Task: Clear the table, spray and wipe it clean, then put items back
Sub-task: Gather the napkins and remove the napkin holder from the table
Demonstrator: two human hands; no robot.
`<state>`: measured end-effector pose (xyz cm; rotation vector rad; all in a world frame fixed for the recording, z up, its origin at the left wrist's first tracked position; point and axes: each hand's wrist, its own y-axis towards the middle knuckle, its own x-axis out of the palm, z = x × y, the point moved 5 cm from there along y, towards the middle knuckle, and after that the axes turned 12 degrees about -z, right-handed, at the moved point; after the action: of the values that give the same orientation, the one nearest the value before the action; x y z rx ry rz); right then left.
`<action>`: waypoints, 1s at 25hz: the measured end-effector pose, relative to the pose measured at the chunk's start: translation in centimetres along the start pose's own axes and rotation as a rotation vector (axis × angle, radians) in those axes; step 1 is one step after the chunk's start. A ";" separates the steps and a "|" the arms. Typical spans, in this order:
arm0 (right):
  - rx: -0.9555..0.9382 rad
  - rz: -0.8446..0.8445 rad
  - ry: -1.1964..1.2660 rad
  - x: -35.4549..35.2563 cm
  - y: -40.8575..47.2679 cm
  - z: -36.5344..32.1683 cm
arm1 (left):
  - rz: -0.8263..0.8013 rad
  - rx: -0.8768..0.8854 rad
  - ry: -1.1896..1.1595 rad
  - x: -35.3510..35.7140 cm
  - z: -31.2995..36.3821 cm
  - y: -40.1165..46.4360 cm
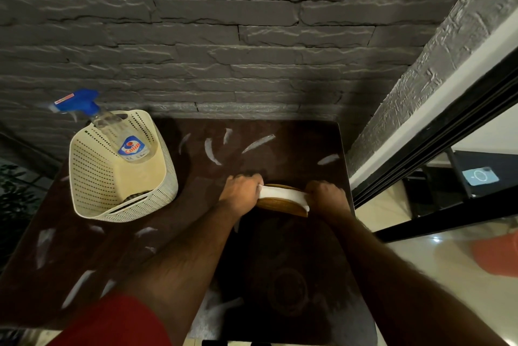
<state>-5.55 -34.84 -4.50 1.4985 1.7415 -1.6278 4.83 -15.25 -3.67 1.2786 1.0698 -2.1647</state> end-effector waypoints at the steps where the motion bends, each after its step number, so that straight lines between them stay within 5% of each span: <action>1: -0.003 0.039 0.009 -0.2 -0.1 0.0 | 0.007 -0.004 -0.002 -0.1 -0.3 -0.1; 5: -0.014 0.093 0.076 -0.9 -0.3 -0.2 | -0.041 0.057 -0.011 -0.3 -0.3 -0.1; 12: -0.007 -0.122 -0.030 1.3 0.6 -1.6 | -0.233 0.065 0.094 1.6 1.9 0.6; 25: -0.062 0.041 -0.106 -1.1 -0.2 -5.0 | 0.008 -0.045 0.109 -1.3 0.0 -1.9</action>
<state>-3.23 -30.93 -2.07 1.3847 1.6779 -1.5885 4.22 -14.14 -1.80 1.3915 1.1475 -2.0732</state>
